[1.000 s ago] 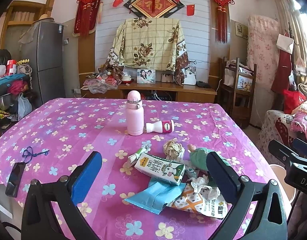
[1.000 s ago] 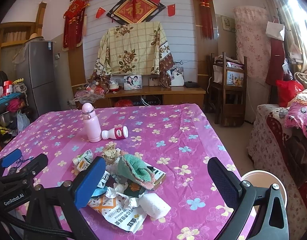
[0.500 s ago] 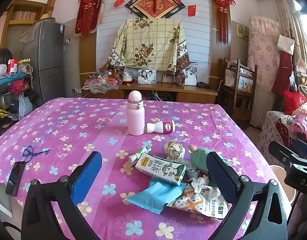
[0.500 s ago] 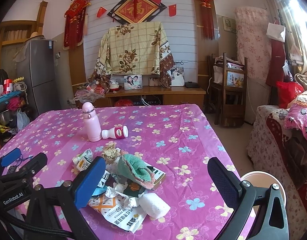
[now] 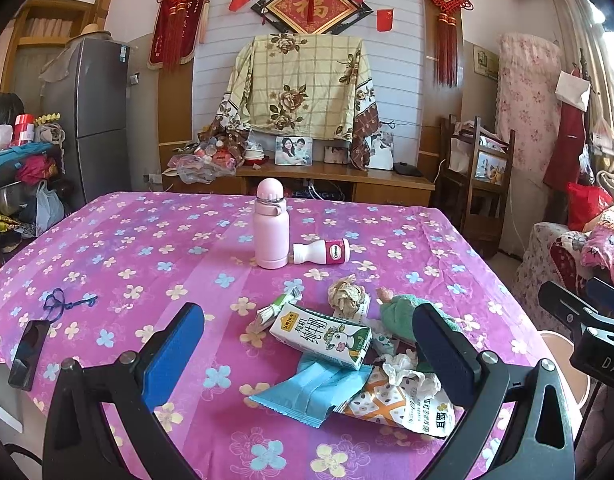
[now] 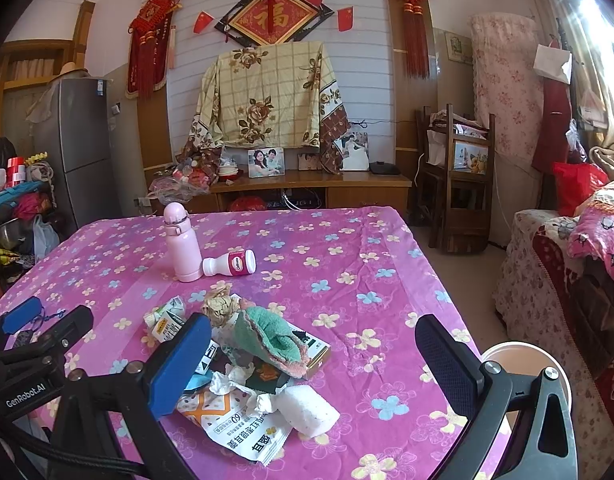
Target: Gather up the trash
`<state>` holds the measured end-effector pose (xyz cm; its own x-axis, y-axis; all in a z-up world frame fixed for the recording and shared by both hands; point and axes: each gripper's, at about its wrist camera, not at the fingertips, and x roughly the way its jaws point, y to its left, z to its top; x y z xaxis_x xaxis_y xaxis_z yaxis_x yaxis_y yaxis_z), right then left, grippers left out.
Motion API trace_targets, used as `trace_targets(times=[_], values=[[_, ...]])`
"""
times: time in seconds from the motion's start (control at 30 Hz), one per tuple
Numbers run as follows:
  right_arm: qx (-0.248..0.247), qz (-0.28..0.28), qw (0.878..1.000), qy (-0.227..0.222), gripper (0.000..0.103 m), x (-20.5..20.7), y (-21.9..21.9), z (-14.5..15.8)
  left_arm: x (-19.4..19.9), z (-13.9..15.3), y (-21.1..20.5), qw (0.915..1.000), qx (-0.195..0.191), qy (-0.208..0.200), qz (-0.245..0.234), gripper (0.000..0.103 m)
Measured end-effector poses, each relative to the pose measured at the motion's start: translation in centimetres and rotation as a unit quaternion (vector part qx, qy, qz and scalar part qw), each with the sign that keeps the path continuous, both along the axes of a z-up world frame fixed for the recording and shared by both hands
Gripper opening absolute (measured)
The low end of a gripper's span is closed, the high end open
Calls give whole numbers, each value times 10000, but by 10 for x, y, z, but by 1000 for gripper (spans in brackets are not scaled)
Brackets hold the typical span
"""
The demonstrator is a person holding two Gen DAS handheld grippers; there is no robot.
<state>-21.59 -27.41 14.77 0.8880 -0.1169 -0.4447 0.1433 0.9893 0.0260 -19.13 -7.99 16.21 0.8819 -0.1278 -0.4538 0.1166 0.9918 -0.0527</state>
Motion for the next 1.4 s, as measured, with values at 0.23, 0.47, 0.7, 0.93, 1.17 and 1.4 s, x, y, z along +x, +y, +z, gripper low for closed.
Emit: trace_targets(times=[0.23,0.47,0.7,0.93,1.17,1.4], values=[[16,-1,10000,50,103,1,-1,0,3,-3,0,10000,-2,85,-14,103],[5,18,10000,84,103,4,-4,-1,4,-3,2,10000,8,75,-14,103],[-10,23,9999,129,103,7,-4,-4,4,-4,3,10000,9,70,-19,103],[0,33,9999,153,103,7,-5,-6,4,-4,3,10000,13,71,-15,103],[-85,30,9997,223,103,9,-1,-10,4,-8,7,9999,29,110,5,103],[-88,1,9995,313,103,13,-1,-16,8,-20,16,9996,56,261,39,103]])
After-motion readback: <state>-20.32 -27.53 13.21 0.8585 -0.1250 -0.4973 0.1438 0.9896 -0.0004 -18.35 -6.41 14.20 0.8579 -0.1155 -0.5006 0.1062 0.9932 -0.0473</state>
